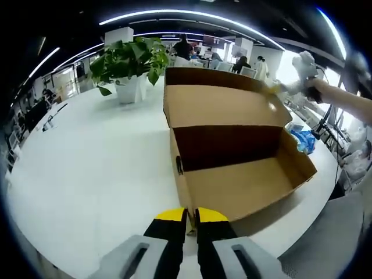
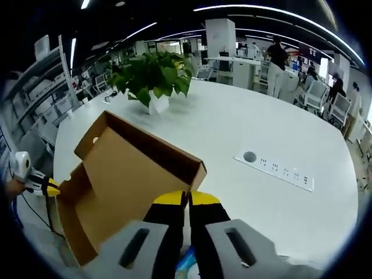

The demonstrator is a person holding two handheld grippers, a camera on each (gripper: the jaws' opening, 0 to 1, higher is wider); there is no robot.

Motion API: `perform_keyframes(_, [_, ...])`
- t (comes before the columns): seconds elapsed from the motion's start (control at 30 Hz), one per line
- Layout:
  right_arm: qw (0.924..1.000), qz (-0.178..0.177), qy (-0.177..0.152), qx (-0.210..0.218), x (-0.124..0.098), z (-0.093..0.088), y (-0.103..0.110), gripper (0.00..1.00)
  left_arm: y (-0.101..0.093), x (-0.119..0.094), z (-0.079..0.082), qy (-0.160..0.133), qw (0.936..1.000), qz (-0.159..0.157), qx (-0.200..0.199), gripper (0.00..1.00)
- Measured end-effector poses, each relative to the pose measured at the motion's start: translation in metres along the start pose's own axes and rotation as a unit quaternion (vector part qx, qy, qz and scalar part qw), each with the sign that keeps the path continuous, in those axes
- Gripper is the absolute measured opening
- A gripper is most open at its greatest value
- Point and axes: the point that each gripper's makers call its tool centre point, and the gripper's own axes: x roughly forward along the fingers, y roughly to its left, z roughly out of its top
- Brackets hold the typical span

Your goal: Operate the shoe box by opening the lid, removing the specified soft item, and placing it in the target area until the item is outside and the box remains undamaged.

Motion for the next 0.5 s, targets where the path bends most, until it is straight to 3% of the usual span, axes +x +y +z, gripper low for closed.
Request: perform_keyframes(0.5, [0.9989, -0.003, -0.043, 0.017, -0.024, 0.008, 0.008, 0.0, -0.003, -0.002, 0.0, -0.008, 1.0, -0.001, 0.002, 0.05])
